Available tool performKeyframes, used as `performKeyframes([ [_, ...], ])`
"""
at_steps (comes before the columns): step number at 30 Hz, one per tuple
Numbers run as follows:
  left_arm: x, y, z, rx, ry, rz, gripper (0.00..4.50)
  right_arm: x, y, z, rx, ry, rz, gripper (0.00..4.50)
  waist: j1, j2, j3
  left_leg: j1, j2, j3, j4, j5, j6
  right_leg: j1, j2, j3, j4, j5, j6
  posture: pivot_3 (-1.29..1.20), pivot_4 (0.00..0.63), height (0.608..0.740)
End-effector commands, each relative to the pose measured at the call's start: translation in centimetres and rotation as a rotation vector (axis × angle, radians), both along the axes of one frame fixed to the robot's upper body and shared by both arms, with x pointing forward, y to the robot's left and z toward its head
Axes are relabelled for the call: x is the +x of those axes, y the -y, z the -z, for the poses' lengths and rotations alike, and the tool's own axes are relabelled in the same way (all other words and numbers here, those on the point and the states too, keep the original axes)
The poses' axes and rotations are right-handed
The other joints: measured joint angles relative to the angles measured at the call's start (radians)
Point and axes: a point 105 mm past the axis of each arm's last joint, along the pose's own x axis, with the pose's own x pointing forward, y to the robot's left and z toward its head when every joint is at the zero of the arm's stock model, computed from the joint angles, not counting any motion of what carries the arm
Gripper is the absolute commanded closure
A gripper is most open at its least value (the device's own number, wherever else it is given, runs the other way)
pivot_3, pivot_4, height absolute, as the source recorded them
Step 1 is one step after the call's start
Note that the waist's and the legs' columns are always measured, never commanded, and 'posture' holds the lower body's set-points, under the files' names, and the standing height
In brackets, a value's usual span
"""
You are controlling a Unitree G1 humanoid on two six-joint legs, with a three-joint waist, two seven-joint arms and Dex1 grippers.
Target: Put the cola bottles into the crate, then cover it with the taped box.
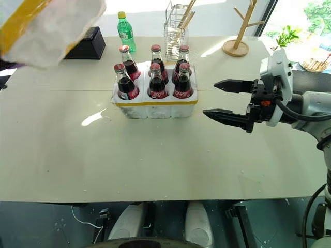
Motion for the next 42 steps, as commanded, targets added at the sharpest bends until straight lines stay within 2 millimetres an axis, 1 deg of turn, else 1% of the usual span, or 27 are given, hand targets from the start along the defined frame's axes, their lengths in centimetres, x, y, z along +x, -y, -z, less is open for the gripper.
performKeyframes([
  [1, -0.4, 5.1, -4.7, 0.189, 0.3, 0.054, 4.21, -0.2, 1.3, -1.1, -0.002, 0.048, 0.046, 0.0, 0.007, 0.0, 0.0, 0.0, 0.0, 0.0, 0.0, 0.0, 0.0, 0.0, 0.0, 0.0, 0.0, 0.0, 0.0, 0.0, 0.15, 0.74],
  [4, -0.2, 8.4, -5.8, 0.27, 0.431, 0.073, 4.21, -0.4, 1.9, -0.9, 0.005, 0.034, 0.065, 0.0, 0.012, 0.0, 0.0, 0.0, 0.0, 0.001, 0.0, 0.0, 0.0, 0.0, 0.0, 0.001, 0.0, 0.0, 0.0, 0.0, 0.15, 0.74],
  [6, 0.1, 10.7, -5.3, 0.365, 0.478, 0.111, 4.21, -0.6, 2.2, -0.7, 0.009, 0.031, 0.082, 0.0, 0.012, 0.0, 0.0, 0.0, 0.0, 0.001, 0.0, 0.0, 0.0, 0.0, 0.001, 0.0, 0.0, 0.0, 0.0, 0.0, 0.15, 0.74],
  [8, 0.5, 12.2, -4.3, 0.411, 0.483, 0.143, 4.21, -0.8, 2.3, -0.6, 0.015, 0.031, 0.093, 0.0, 0.012, 0.0, 0.0, 0.0, 0.0, 0.002, 0.0, 0.0, 0.0, 0.0, 0.001, 0.001, 0.0, 0.0, 0.001, 0.0, 0.15, 0.74],
  [9, 0.7, 12.5, -4.0, 0.42, 0.485, 0.152, 4.21, -0.8, 2.3, -0.6, 0.018, 0.032, 0.096, 0.0, 0.012, 0.0, 0.0, 0.0, 0.0, 0.002, 0.0, 0.0, 0.0, 0.0, 0.001, 0.001, 0.0, 0.0, 0.001, 0.0, 0.15, 0.74],
  [12, 1.1, 13.6, -1.0, 0.551, 0.459, 0.197, 4.21, -1.1, 2.3, -0.4, 0.026, 0.031, 0.111, 0.0, 0.01, 0.001, 0.0, 0.001, 0.0, 0.003, 0.0, 0.0, 0.0, 0.0, 0.001, 0.001, 0.0, 0.0, 0.001, 0.0, 0.15, 0.74],
  [15, 1.3, 14.2, 0.8, 0.589, 0.449, 0.218, 4.21, -1.3, 2.3, -0.2, 0.032, 0.027, 0.117, 0.0, 0.011, 0.001, 0.0, 0.001, 0.0, 0.003, 0.0, 0.0, 0.0, 0.0, 0.001, 0.001, 0.0, 0.0, 0.001, 0.0, 0.15, 0.74],
  [19, 1.4, 15.4, 3.5, 0.736, 0.472, 0.24, 4.21, -1.4, 2.2, -0.1, 0.046, 0.025, 0.125, 0.0, 0.014, 0.001, 0.0, 0.001, 0.0, 0.003, 0.001, 0.0, 0.0, 0.001, 0.001, 0.001, -0.001, 0.001, 0.001, 0.0, 0.15, 0.74],
  [22, 1.5, 16.2, 4.9, 0.781, 0.485, 0.27, 4.21, -1.4, 2.0, 0.0, 0.05, 0.023, 0.12, 0.0, 0.014, 0.001, 0.0, 0.001, 0.0, 0.002, 0.001, 0.0, 0.001, 0.001, 0.001, 0.001, -0.001, 0.001, 0.001, 0.0, 0.15, 0.74],
  [25, 1.6, 16.4, 5.6, 0.805, 0.5, 0.271, 4.21, -1.3, 1.8, 0.1, 0.053, 0.023, 0.117, 0.0, 0.014, 0.001, 0.0, 0.001, 0.0, 0.002, 0.001, 0.0, 0.001, 0.001, 0.001, 0.001, -0.001, 0.001, 0.001, 0.0, 0.15, 0.74],
  [27, 1.5, 16.2, 6.1, 0.824, 0.504, 0.27, 3.16, -1.2, 1.7, 0.0, 0.058, 0.023, 0.116, 0.0, 0.013, 0.001, 0.0, 0.001, 0.0, 0.002, 0.001, 0.0, 0.001, 0.001, 0.001, 0.001, -0.001, 0.001, 0.001, 0.0, 0.15, 0.74],
  [28, 1.4, 16.1, 6.6, 0.826, 0.497, 0.272, 2.77, -1.2, 1.7, 0.0, 0.063, 0.022, 0.116, 0.0, 0.013, 0.001, 0.0, 0.001, 0.0, 0.002, 0.001, 0.0, 0.001, 0.001, 0.001, 0.001, -0.001, 0.001, 0.001, 0.0, 0.15, 0.74],
  [30, 1.2, 15.8, 7.4, 0.829, 0.481, 0.276, 1.81, -1.1, 1.6, 0.1, 0.071, 0.019, 0.115, 0.0, 0.013, 0.001, 0.0, 0.001, 0.0, 0.002, 0.001, 0.0, 0.001, 0.001, 0.001, 0.001, -0.001, 0.001, 0.001, 0.0, 0.15, 0.74],
  [33, 0.8, 15.4, 7.8, 0.829, 0.474, 0.266, 0.19, -1.1, 1.4, 0.3, 0.075, 0.012, 0.107, 0.0, 0.013, 0.001, 0.0, 0.001, 0.0, 0.002, 0.001, 0.0, 0.001, 0.001, 0.001, 0.001, -0.001, 0.001, 0.001, 0.0, 0.15, 0.74],
  [34, 0.7, 15.2, 7.9, 0.829, 0.472, 0.263, 0.04, -1.1, 1.3, 0.4, 0.078, 0.011, 0.104, 0.0, 0.013, 0.001, 0.0, 0.001, 0.0, 0.002, 0.001, 0.0, 0.001, 0.001, 0.001, 0.001, -0.001, 0.001, 0.001, 0.0, 0.15, 0.74],
  [40, -1.7, 13.6, 8.8, 0.734, 0.432, 0.277, 0.04, -0.9, 1.1, 0.7, 0.089, 0.001, 0.1, 0.0, 0.012, 0.001, -0.001, 0.001, 0.0, 0.002, 0.001, 0.0, 0.001, 0.001, 0.0, 0.001, -0.001, 0.001, 0.001, 0.0, 0.15, 0.74],
  [42, -2.8, 12.8, 8.9, 0.656, 0.414, 0.275, 0.04, -0.8, 1.1, 0.9, 0.091, -0.004, 0.098, 0.0, 0.011, 0.001, -0.001, 0.001, 0.001, 0.002, 0.001, 0.0, 0.001, 0.001, 0.001, 0.001, -0.001, 0.001, 0.001, 0.0, 0.15, 0.74],
])
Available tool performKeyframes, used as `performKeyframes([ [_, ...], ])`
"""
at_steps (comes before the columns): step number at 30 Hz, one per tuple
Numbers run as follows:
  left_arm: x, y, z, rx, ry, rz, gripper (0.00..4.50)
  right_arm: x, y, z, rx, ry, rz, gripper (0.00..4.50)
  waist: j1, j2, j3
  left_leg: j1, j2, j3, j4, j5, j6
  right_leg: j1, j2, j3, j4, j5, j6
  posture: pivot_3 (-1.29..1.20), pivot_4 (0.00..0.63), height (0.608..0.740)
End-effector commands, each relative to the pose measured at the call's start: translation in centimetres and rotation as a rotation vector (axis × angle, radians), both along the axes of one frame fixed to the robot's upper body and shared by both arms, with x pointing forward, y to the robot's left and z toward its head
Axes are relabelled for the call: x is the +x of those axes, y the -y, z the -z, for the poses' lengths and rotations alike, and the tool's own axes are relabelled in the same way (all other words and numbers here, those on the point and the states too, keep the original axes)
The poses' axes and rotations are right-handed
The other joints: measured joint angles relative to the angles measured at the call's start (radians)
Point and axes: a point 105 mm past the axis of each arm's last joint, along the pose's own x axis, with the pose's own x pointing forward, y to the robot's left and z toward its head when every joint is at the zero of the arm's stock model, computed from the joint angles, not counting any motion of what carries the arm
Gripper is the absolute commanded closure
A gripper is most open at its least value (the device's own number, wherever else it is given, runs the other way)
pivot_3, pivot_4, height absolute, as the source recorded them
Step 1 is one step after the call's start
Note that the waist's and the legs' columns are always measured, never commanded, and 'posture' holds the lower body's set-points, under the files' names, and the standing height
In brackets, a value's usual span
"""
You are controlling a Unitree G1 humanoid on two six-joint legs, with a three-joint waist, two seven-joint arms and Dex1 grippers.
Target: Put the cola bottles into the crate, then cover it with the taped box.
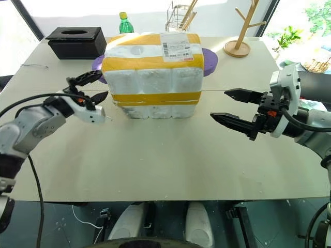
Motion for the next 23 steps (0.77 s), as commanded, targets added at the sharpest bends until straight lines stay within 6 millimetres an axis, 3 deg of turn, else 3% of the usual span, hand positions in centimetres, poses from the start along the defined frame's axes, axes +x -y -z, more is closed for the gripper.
performKeyframes([
  [1, -1.9, -1.2, -2.6, -0.134, 0.03, 0.014, 0.04, -0.2, -0.3, -0.6, 0.004, 0.041, -0.016, 0.0, -0.001, 0.0, 0.0, 0.0, 0.0, 0.0, 0.0, 0.0, 0.0, 0.0, 0.0, 0.0, 0.0, 0.0, 0.0, 0.0, 0.15, 0.74],
  [5, -3.8, -3.1, -1.6, -0.47, -0.207, -0.02, 0.04, -0.2, -0.1, -0.3, 0.004, 0.033, -0.018, 0.0, 0.001, 0.001, 0.0, 0.0, 0.0, 0.0, 0.0, 0.0, 0.0, 0.0, -0.001, 0.0, -0.001, 0.0, 0.0, 0.0, 0.15, 0.74],
  [7, -4.3, -4.8, -0.5, -0.753, -0.421, -0.088, 0.04, -0.1, 0.1, -0.2, 0.001, 0.029, -0.014, 0.0, 0.001, 0.001, -0.001, 0.0, 0.0, 0.0, 0.0, 0.0, 0.0, 0.001, -0.002, 0.0, -0.002, 0.0, -0.001, 0.0, 0.15, 0.74],
  [8, -4.4, -5.8, -0.4, -0.991, -0.554, -0.111, 0.04, 0.1, 0.3, -0.1, -0.003, 0.028, -0.01, 0.0, 0.001, 0.001, -0.001, 0.0, 0.0, 0.0, 0.0, 0.0, 0.0, 0.001, -0.002, 0.001, -0.001, 0.0, -0.001, 0.0, 0.15, 0.74],
  [10, -5.0, -6.5, -1.0, -1.336, -0.805, -0.075, 0.04, 0.4, 0.6, 0.0, -0.007, 0.029, -0.005, 0.0, 0.001, 0.001, -0.001, 0.001, 0.001, -0.001, 0.0, 0.0, 0.0, 0.001, -0.001, 0.0, -0.001, 0.0, -0.001, 0.0, 0.15, 0.74],
  [11, -5.5, -6.1, -1.9, -1.419, -0.906, -0.019, 0.04, 0.6, 0.7, 0.0, -0.007, 0.029, -0.004, 0.0, 0.0, 0.001, -0.001, 0.001, 0.001, -0.002, 0.0, 0.0, 0.0, 0.001, -0.001, 0.0, -0.001, 0.0, -0.001, 0.0, 0.15, 0.74],
  [13, -6.6, -5.7, -3.6, -1.457, -1.041, 0.05, 0.04, 1.0, 0.9, -0.1, -0.008, 0.03, -0.003, 0.0, -0.001, 0.001, -0.001, 0.001, 0.001, -0.002, 0.001, 0.0, 0.0, 0.002, 0.0, -0.001, -0.001, 0.0, -0.001, 0.0, 0.15, 0.74],
  [18, -8.8, -4.4, -6.9, -1.296, -1.201, 0.132, 0.04, 1.8, 1.0, -0.6, -0.033, 0.04, -0.027, 0.0, -0.006, 0.002, 0.0, 0.002, 0.001, -0.001, 0.0, 0.0, 0.0, 0.002, 0.001, 0.0, -0.001, 0.0, -0.001, 0.0, 0.15, 0.74],
  [23, -9.8, -3.9, -7.5, -1.135, -1.27, 0.092, 0.04, 2.2, 0.7, -1.3, -0.042, 0.041, -0.06, 0.0, -0.009, 0.003, 0.0, 0.002, 0.001, 0.0, 0.0, 0.0, 0.0, 0.002, 0.002, 0.0, -0.001, 0.0, -0.001, 0.0, 0.15, 0.74],
])
